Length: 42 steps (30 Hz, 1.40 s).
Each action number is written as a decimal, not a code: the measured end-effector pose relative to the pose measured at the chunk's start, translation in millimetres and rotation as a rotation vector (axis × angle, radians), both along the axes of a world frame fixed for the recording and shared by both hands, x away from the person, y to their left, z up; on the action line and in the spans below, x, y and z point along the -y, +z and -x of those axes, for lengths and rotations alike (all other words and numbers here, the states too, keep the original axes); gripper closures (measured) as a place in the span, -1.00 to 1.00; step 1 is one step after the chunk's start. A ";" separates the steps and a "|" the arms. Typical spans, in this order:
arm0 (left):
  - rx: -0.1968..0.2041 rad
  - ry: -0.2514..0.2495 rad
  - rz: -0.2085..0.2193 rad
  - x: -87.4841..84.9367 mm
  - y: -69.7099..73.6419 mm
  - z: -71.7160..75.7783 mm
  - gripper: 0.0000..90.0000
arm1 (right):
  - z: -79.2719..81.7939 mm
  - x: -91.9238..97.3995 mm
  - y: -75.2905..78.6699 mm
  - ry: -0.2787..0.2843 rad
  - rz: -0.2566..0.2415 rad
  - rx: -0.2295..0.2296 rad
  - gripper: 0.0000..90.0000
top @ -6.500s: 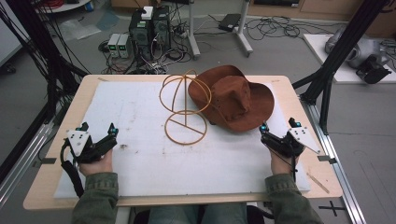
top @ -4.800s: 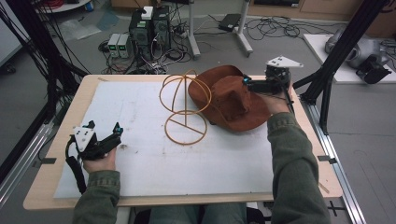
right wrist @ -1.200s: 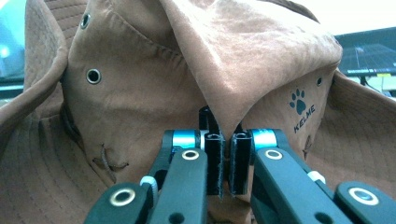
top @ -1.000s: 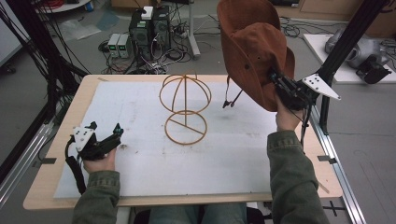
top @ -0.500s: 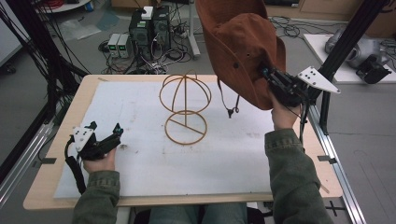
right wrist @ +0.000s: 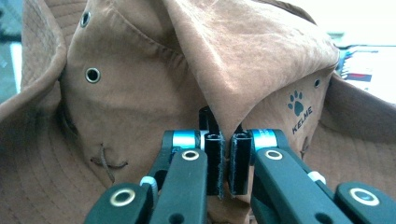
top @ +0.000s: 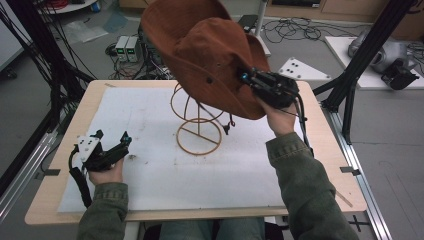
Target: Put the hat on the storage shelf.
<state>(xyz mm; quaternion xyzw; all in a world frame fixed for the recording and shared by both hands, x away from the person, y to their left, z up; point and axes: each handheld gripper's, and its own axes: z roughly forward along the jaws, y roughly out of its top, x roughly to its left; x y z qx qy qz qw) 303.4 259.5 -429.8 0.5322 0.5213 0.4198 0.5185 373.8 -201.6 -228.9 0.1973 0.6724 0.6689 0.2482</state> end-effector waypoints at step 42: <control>0.000 0.001 0.006 -1.6 0.2 0.7 -0.70 | -13.7 -15.0 -19.3 -0.035 0.025 -0.007 -0.21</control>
